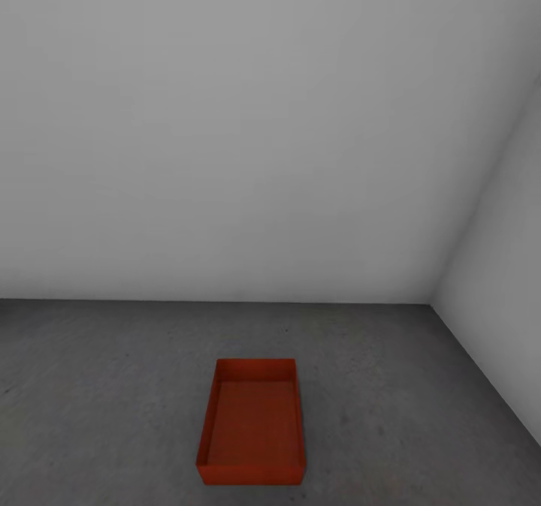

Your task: Move the two storage containers from the living room to the garage. In the garage, place one container on the floor and stack the other container on top of it (either order is fine).

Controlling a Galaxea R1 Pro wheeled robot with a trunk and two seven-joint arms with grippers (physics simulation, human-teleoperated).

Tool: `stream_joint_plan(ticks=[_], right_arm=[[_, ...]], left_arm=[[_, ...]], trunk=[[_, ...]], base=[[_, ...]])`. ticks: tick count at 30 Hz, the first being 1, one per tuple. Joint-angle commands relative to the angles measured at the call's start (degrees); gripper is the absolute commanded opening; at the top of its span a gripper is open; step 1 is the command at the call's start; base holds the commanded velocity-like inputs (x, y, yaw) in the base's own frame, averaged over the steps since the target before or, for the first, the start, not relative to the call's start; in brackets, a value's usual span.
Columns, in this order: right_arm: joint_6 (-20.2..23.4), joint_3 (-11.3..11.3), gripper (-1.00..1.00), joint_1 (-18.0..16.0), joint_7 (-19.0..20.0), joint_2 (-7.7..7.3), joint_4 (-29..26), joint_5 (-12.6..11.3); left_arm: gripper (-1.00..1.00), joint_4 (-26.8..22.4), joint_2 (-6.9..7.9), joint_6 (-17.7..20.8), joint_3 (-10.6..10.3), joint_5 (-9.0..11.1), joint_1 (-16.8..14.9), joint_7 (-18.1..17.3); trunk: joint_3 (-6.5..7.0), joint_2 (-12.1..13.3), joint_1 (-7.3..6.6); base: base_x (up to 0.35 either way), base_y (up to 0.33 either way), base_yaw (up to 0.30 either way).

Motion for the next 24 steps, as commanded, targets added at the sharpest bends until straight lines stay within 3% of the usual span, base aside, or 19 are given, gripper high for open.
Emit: stream_joint_plan(ticks=[1, 18, 24], right_arm=[[-0.30, 0.47, 1.00, -0.06, -0.07, 0.03, 0.18, -0.53], [-0.39, 0.43, 1.00, -0.06, -0.12, -0.14, 0.18, -0.60], [-0.38, 0.46, 1.00, -0.06, -0.10, -0.14, 0.18, -0.58]], left_arm=[[1.00, -0.06, -0.03, 0.21, -0.01, 0.35, -0.02, 0.11], [1.00, -0.12, -0.65, 0.21, -0.01, 0.50, -0.02, 0.11], [1.00, -0.05, -0.69, 0.21, -0.01, 0.50, -0.02, 0.06]], trunk=[[-0.05, -0.03, 0.00], [-0.05, -0.03, 0.00], [1.03, 2.38, -1.32]], base=[[0.000, 0.000, 0.000], [0.000, 0.000, 0.000], [0.000, 0.000, 0.000]])
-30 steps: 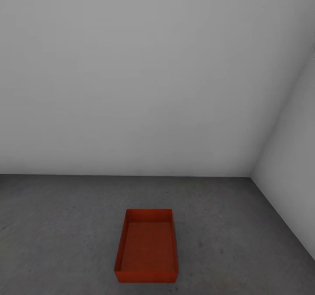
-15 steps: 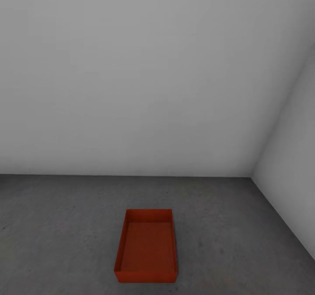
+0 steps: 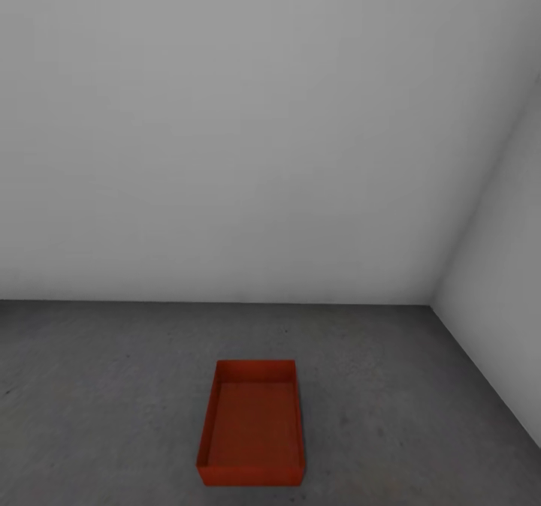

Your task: Move the two storage containers from the living room to the garage. In the garage, place one container on the floor and stack the other container on top of it (either order is fine).

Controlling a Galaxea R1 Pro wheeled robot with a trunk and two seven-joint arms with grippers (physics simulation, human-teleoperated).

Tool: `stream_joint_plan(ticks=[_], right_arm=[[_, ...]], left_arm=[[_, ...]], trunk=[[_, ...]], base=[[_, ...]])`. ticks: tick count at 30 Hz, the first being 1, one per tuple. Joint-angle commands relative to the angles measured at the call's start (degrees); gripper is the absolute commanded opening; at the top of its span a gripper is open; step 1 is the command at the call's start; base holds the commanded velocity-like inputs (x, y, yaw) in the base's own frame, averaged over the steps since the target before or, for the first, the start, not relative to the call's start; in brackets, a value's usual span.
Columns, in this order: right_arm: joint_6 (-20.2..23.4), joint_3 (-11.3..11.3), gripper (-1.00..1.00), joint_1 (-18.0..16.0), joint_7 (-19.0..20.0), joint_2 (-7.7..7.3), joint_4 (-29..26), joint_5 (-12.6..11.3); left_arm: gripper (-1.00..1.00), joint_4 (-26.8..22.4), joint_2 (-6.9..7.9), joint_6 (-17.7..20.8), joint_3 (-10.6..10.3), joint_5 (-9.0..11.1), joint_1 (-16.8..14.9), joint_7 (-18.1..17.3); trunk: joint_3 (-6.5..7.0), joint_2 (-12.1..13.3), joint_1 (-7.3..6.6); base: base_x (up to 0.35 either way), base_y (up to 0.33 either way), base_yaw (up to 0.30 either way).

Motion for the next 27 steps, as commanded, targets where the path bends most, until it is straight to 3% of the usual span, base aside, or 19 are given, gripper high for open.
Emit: stream_joint_plan(ticks=[1, 27], right_arm=[[-0.31, 0.47, 1.00, -0.06, -0.04, 0.05, 0.18, -0.54], [-0.31, 0.44, 1.00, -0.06, -0.06, 0.05, 0.18, -0.57]], left_arm=[[1.00, -0.04, -0.01, 0.20, -0.01, 0.31, -0.02, 0.16], [1.00, 0.06, -0.54, 0.37, -0.01, 0.31, -0.02, 0.13]], trunk=[[0.14, 0.39, -0.23], [4.80, 10.82, -5.94]], base=[[0.000, 0.000, 0.000], [0.000, 0.000, 0.000]])
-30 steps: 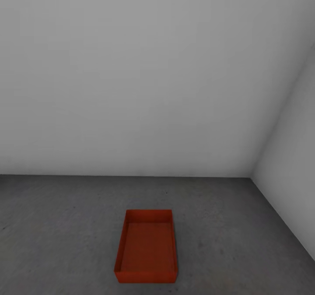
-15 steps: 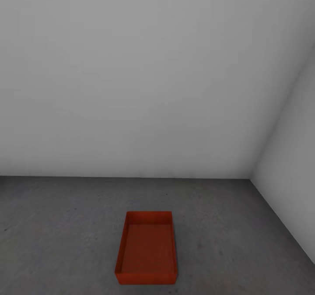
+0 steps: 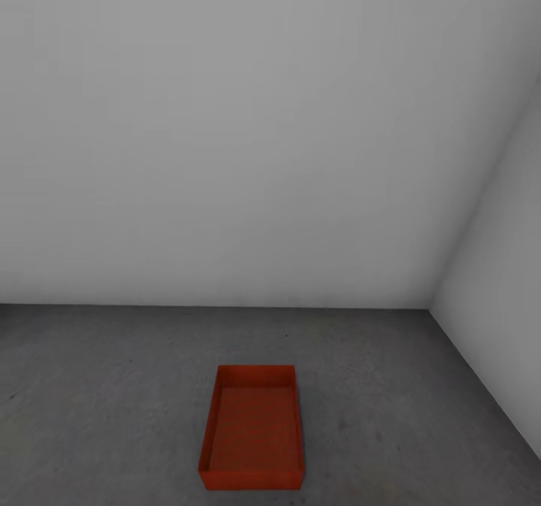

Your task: Move the two storage containers from the living room to the garage. In the garage, place one container on the floor and stack the other container on top of it (either order is fine).

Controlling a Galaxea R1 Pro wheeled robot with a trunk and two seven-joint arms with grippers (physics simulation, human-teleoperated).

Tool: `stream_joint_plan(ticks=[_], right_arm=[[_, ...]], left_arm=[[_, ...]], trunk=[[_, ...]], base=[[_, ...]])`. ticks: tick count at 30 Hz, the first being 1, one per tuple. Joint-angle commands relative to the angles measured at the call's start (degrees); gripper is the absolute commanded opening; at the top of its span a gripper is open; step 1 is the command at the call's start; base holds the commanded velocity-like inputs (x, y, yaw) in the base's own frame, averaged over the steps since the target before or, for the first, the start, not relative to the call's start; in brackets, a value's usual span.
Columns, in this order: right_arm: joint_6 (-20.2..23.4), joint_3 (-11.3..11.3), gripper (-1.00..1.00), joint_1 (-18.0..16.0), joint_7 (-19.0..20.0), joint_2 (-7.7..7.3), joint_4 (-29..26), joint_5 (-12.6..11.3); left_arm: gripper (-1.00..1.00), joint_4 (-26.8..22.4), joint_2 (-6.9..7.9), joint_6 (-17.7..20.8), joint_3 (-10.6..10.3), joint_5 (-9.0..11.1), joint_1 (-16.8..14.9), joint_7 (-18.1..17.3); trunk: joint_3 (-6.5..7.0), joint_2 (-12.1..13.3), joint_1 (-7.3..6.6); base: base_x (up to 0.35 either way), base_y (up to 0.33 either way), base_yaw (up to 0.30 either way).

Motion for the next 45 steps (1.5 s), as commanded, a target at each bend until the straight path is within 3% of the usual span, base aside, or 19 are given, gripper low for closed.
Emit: stream_joint_plan(ticks=[1, 20, 45], right_arm=[[-0.31, 0.49, 1.00, -0.06, -0.03, 0.05, 0.18, -0.53], [-0.31, 0.56, 1.00, -0.06, 0.03, 0.05, 0.18, -0.44], [-0.31, 0.56, 1.00, -0.06, 0.01, 0.07, 0.18, -0.44]], left_arm=[[1.00, -0.04, -0.01, 0.19, -0.01, 0.32, -0.03, 0.17], [1.00, -0.04, 0.04, 0.18, -0.01, 0.32, -0.03, 0.17], [1.00, 0.05, -0.19, 0.04, -0.05, 0.33, 0.59, 0.10]], trunk=[[0.13, 0.39, -0.23], [3.54, 8.01, -4.40], [4.03, 8.01, -4.40]], base=[[0.000, 0.000, 0.000], [0.000, 0.000, 0.000], [0.000, 0.000, 0.000]])
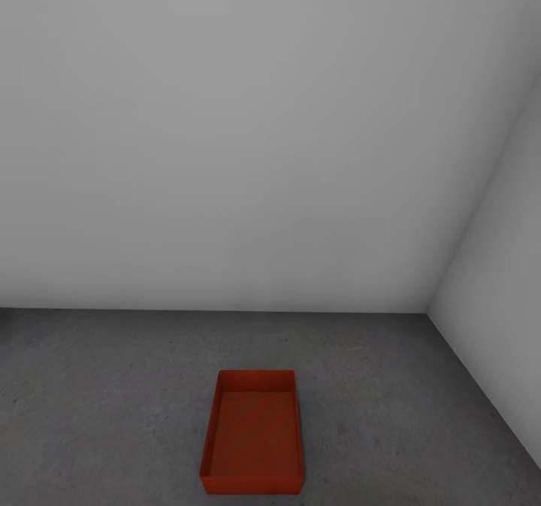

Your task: Move the two storage containers from the living room to the garage. In the garage, place one container on the floor and stack the other container on top of it (either order is fine).

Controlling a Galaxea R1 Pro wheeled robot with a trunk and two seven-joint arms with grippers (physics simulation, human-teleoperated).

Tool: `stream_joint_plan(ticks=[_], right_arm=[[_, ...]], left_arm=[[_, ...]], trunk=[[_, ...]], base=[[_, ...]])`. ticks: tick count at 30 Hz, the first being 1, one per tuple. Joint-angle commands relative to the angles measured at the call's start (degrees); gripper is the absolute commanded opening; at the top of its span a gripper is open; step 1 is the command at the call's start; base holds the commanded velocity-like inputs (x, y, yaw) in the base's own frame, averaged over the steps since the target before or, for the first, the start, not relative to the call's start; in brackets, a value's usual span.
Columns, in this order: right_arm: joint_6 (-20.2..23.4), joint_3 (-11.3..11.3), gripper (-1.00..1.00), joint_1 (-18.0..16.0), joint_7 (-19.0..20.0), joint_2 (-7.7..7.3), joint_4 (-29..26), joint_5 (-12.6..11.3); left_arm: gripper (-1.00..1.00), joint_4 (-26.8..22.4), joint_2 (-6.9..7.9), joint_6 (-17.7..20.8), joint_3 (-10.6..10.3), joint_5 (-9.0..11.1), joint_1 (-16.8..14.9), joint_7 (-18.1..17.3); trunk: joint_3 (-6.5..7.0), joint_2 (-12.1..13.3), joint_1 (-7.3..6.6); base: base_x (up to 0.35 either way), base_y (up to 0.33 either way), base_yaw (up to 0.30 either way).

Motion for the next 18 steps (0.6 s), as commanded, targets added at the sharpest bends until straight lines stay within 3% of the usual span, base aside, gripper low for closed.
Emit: stream_joint_plan(ticks=[1, 5, 10, 18], right_arm=[[-0.31, 0.48, 1.00, -0.06, -0.05, 0.04, 0.18, -0.53], [-0.31, 0.48, 1.00, -0.06, -0.01, 0.05, 0.18, -0.53], [-0.35, 0.48, 1.00, -0.06, 0.01, 0.10, 0.18, -0.49], [-0.39, 0.48, 1.00, -0.06, 0.01, 0.12, 0.18, -0.53]], left_arm=[[1.00, -0.03, -0.11, 0.17, -0.03, 0.31, 0.08, 0.14], [1.00, -0.03, -0.50, 0.17, -0.01, 0.30, 0.60, -1.73], [1.00, -0.03, -0.75, 0.23, -0.04, 0.36, 2.07, -8.61], [1.00, -0.09, -0.62, 0.24, -0.06, 0.42, 2.33, -9.84]], trunk=[[-0.05, -0.03, 0.00], [-0.05, -0.03, 0.00], [-0.01, -0.03, 0.00], [0.61, -0.03, 0.00]], base=[[0.000, 0.000, 0.000], [0.000, 0.000, 0.000], [0.000, 0.000, 0.000], [0.000, 0.000, 0.000]])
